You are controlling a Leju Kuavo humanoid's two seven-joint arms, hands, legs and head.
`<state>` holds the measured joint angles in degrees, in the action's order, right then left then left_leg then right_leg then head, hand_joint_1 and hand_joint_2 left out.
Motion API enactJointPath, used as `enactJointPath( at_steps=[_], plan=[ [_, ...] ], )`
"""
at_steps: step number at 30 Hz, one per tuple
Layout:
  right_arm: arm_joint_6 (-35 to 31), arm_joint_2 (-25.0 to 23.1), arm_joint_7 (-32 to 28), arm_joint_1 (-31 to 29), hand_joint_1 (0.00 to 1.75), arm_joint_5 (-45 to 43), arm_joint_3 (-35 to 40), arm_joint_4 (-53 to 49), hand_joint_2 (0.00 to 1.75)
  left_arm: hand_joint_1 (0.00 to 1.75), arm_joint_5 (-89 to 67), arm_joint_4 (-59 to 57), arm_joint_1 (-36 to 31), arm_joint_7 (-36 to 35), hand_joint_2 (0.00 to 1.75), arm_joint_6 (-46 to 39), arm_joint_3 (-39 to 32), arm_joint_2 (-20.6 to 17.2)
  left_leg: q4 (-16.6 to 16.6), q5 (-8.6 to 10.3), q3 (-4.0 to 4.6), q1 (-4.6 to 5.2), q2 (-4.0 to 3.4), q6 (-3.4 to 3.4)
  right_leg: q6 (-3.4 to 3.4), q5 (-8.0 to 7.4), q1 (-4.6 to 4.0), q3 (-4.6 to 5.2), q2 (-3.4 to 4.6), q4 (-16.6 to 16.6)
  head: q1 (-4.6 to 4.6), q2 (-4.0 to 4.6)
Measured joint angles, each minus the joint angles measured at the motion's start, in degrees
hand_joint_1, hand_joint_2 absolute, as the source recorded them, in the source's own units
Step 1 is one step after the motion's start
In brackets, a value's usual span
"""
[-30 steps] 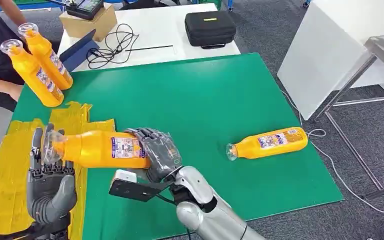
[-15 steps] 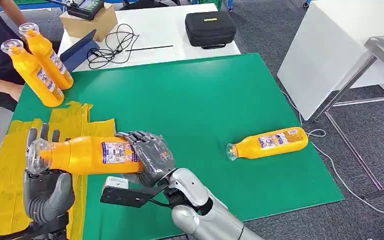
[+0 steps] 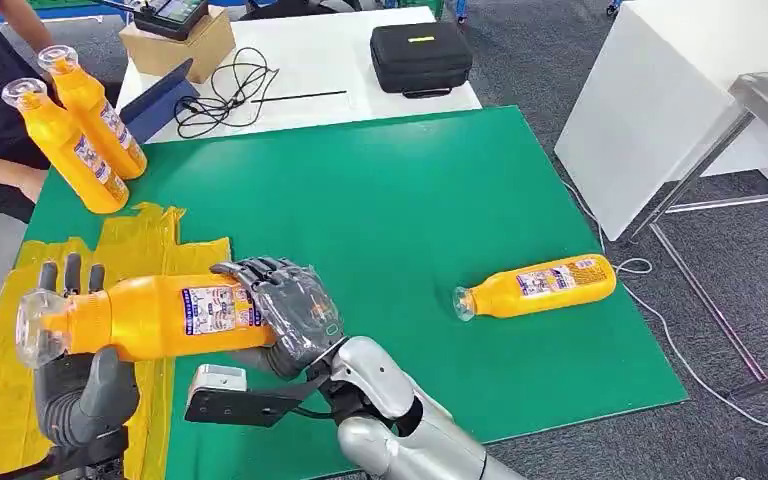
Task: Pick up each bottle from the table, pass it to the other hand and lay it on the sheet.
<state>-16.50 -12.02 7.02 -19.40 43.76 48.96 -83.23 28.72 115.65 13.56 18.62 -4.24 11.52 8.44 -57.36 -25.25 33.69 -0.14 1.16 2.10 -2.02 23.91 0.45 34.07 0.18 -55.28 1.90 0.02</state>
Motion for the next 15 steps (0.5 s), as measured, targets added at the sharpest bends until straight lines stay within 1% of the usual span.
enactJointPath(
  at_steps=[15],
  plan=[
    [0.02, 0.00, 0.22, -0.05, 1.75, -0.41, -0.02, 0.00, 1.75, 0.00, 0.07, -0.92, 0.03, -0.37, 1.75, -0.39, 0.00, 0.02, 0.00, 0.00, 0.00, 0.00, -0.01, 0.00, 0.00, 0.00, 0.00, 0.01, 0.00, 0.00, 0.00, 0.00]
  ],
)
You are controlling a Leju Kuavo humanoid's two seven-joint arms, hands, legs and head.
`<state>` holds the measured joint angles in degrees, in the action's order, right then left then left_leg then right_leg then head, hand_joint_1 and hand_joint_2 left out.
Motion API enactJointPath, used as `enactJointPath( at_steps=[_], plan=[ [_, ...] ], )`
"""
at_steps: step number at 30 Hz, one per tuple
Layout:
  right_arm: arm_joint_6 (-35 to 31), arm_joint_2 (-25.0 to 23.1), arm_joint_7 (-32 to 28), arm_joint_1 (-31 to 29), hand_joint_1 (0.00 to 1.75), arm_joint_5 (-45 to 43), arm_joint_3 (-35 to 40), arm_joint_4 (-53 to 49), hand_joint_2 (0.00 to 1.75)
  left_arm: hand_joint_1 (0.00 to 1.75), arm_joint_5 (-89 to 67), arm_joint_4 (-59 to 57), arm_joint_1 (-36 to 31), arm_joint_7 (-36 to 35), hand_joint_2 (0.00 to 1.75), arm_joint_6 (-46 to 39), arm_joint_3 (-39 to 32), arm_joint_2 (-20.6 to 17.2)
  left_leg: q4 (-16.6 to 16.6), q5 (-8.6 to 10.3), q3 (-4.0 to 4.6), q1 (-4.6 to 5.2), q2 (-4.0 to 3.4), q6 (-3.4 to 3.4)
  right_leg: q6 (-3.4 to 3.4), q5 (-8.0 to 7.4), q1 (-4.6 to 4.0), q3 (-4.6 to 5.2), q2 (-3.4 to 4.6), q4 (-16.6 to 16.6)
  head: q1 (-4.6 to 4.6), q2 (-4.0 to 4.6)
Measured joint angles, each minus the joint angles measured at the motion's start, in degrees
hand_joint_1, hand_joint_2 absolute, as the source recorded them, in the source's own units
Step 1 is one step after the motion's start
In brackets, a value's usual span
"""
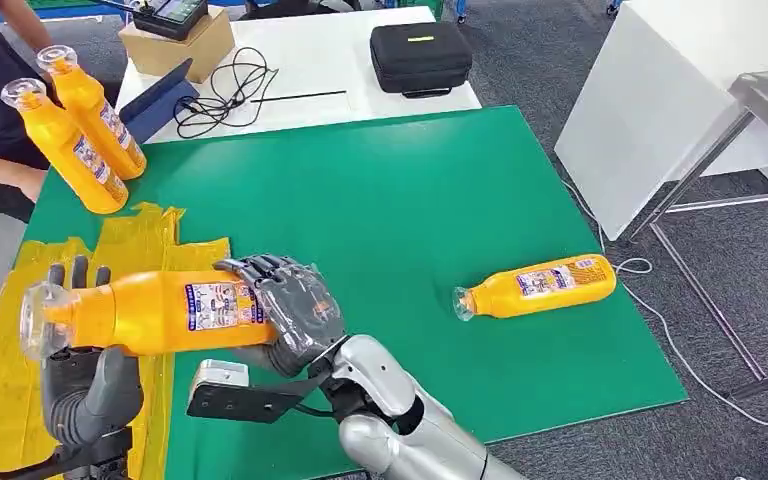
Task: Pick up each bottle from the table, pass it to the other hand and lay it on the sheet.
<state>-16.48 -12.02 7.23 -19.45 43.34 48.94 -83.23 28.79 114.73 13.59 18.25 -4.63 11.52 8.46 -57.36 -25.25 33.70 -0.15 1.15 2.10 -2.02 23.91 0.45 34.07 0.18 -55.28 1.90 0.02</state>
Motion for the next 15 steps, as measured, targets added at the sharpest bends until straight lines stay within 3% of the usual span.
enactJointPath(
  at_steps=[15],
  plan=[
    [0.87, -0.59, 2.36, -1.44, 1.75, -3.58, -0.24, 2.45, 1.75, 0.00, -2.54, -0.44, 0.95, 1.27, 1.75, -2.05, 2.80, -0.02, 0.00, 0.00, 0.00, 0.00, 0.00, 0.00, 0.00, 0.00, 0.00, 0.01, 0.00, 0.00, 0.02, 0.00]
  ],
)
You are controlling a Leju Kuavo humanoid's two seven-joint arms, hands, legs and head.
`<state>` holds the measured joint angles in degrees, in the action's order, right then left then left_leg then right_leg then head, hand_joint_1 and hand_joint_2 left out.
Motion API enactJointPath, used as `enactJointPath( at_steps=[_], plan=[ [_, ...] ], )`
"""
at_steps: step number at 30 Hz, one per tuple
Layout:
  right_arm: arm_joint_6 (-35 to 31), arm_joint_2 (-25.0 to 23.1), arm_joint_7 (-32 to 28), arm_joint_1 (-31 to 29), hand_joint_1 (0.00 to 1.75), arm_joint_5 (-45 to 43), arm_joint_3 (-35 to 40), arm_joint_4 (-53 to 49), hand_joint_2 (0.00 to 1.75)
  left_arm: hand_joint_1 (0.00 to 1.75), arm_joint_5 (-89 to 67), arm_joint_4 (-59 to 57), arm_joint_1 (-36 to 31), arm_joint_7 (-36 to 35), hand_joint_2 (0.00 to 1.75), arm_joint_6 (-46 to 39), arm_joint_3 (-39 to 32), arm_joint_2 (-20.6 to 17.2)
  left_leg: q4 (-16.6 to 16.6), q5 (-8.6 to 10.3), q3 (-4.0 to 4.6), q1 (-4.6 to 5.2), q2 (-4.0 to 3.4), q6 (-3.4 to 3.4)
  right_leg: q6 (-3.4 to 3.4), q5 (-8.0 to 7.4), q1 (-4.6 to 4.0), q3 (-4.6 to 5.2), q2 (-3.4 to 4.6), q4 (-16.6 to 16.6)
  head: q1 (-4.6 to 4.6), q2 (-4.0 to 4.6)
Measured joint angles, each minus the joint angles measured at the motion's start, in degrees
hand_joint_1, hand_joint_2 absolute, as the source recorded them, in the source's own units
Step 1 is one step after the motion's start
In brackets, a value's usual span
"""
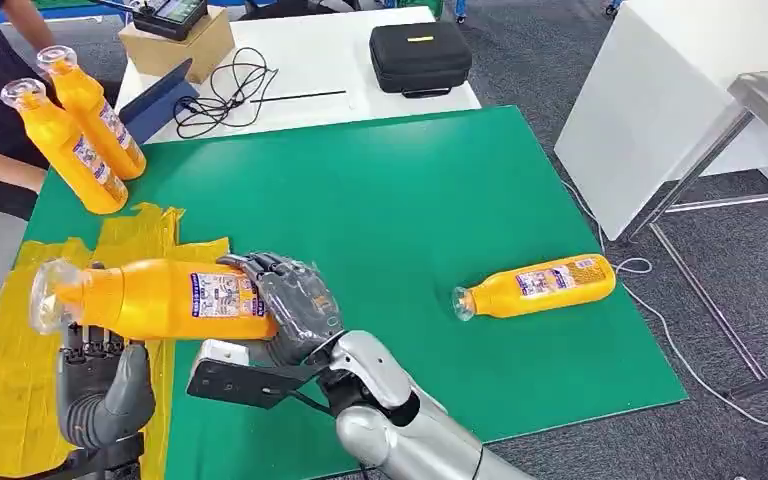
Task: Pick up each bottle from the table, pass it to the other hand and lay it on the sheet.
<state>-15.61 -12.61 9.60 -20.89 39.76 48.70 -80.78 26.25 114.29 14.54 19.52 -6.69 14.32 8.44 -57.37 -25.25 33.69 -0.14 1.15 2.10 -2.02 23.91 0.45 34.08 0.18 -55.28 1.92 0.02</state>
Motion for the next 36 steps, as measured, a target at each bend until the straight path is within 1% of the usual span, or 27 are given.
enactJointPath(
  at_steps=[9, 14, 17, 21, 27, 36],
  plan=[
    [7.50, -0.75, -1.64, -0.88, 1.75, -10.78, -0.55, 2.12, 1.75, 0.00, 2.19, -0.88, -1.59, -0.50, 1.75, 0.35, 0.70, -0.07, 0.00, 0.00, 0.01, 0.00, -0.01, 0.00, 0.00, 0.00, 0.01, -0.01, 0.00, 0.00, -0.02, 0.00],
    [8.86, -0.90, -2.60, -0.84, 1.75, -12.53, -0.50, 2.36, 1.75, 0.00, 3.15, -0.98, -1.68, -0.11, 1.75, 0.35, 0.52, -0.11, 0.00, 0.00, 0.01, 0.00, 0.00, 0.00, 0.00, 0.00, 0.01, -0.01, 0.00, 0.00, -0.02, 0.00],
    [8.99, -0.90, -2.60, -0.84, 1.75, -11.81, -0.46, 2.36, 1.75, 0.00, 3.24, -0.94, -1.33, 0.26, 1.75, 0.55, 0.42, -0.11, 0.00, 0.00, 0.02, 0.00, 0.00, 0.00, 0.00, 0.00, 0.00, -0.01, 0.00, 0.00, -0.02, 0.00],
    [7.17, -0.85, -2.16, -0.81, 1.75, -6.63, 0.61, 2.34, 1.75, 0.00, 3.96, -0.46, 0.06, 0.61, 1.75, 0.94, -0.35, -0.11, 0.00, 0.00, 0.02, 0.00, 0.00, 0.00, 0.00, 0.00, 0.00, 0.01, 0.00, 0.00, -0.02, 0.00],
    [6.32, -0.70, -0.74, -0.77, 1.75, -4.05, 1.79, 1.70, 1.75, 0.00, 4.44, -0.33, 0.75, 0.68, 1.75, 2.01, -1.03, -0.11, 0.00, 0.00, 0.01, 0.00, 0.00, 0.00, 0.00, 0.00, 0.00, 0.00, 0.00, 0.00, -0.02, 0.00],
    [6.41, -0.66, 1.68, -0.85, 1.75, -3.09, 2.12, 1.31, 1.75, 0.00, 4.42, 0.02, 0.80, 0.64, 1.75, 2.23, -0.96, -0.15, 0.00, 0.00, 0.01, 0.00, 0.00, 0.00, 0.00, 0.00, 0.00, 0.00, 0.00, 0.00, -0.02, 0.00]
  ],
)
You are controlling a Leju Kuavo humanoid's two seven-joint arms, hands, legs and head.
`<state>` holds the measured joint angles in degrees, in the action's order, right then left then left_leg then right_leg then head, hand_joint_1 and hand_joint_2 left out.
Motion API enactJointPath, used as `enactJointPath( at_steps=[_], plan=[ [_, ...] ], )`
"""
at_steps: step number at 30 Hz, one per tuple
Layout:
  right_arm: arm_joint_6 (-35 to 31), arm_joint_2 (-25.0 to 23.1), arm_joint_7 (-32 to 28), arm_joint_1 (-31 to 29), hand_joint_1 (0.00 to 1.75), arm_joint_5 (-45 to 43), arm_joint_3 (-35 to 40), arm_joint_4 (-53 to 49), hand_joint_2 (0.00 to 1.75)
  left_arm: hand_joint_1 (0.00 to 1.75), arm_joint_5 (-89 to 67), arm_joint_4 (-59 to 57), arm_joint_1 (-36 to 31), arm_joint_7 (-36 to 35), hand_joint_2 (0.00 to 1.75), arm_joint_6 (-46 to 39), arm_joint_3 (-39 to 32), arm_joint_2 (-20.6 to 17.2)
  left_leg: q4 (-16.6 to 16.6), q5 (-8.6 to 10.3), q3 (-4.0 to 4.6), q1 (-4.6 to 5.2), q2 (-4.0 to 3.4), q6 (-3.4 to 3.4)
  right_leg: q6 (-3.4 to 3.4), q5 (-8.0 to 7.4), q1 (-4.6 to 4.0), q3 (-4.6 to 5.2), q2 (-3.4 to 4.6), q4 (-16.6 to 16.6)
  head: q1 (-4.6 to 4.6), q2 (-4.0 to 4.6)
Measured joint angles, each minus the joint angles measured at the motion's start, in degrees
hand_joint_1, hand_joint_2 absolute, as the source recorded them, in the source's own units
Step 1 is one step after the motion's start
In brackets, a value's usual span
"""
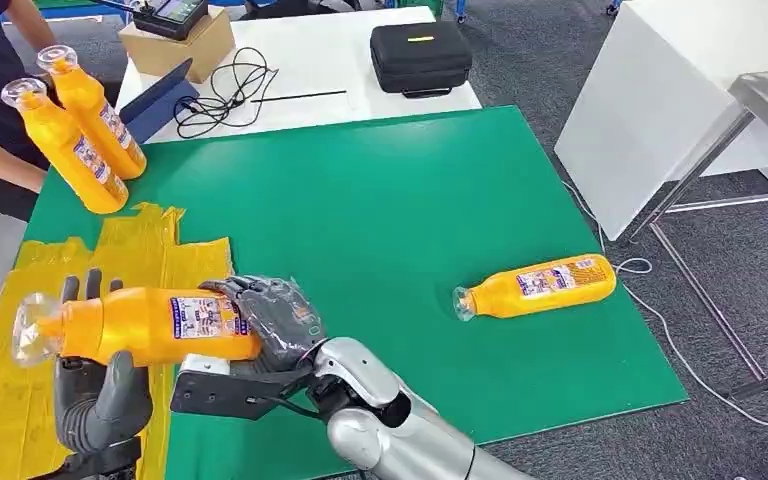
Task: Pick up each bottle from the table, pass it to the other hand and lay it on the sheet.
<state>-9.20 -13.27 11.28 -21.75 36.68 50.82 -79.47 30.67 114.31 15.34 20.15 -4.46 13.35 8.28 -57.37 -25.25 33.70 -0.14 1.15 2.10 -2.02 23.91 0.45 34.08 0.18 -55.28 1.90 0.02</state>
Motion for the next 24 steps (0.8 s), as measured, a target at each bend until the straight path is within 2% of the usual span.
enactJointPath(
  at_steps=[18, 24],
  plan=[
    [1.18, -0.04, 0.65, -0.16, 1.75, -3.19, 0.00, 0.00, 1.75, 0.00, 3.26, 0.50, -0.63, -0.87, 1.75, 1.01, 0.74, -0.17, 0.00, 0.00, 0.00, 0.00, 0.00, 0.00, 0.00, 0.00, 0.00, 0.00, 0.00, 0.00, 0.00, 0.00],
    [2.25, -0.04, 0.06, -0.14, 1.75, -6.89, 0.00, 0.02, 1.75, 0.00, 4.20, 0.50, -0.68, -1.31, 1.75, 1.51, 0.92, -0.17, 0.00, 0.00, 0.00, 0.00, 0.00, 0.00, 0.00, 0.00, 0.00, 0.01, 0.00, 0.00, 0.00, 0.00]
  ],
)
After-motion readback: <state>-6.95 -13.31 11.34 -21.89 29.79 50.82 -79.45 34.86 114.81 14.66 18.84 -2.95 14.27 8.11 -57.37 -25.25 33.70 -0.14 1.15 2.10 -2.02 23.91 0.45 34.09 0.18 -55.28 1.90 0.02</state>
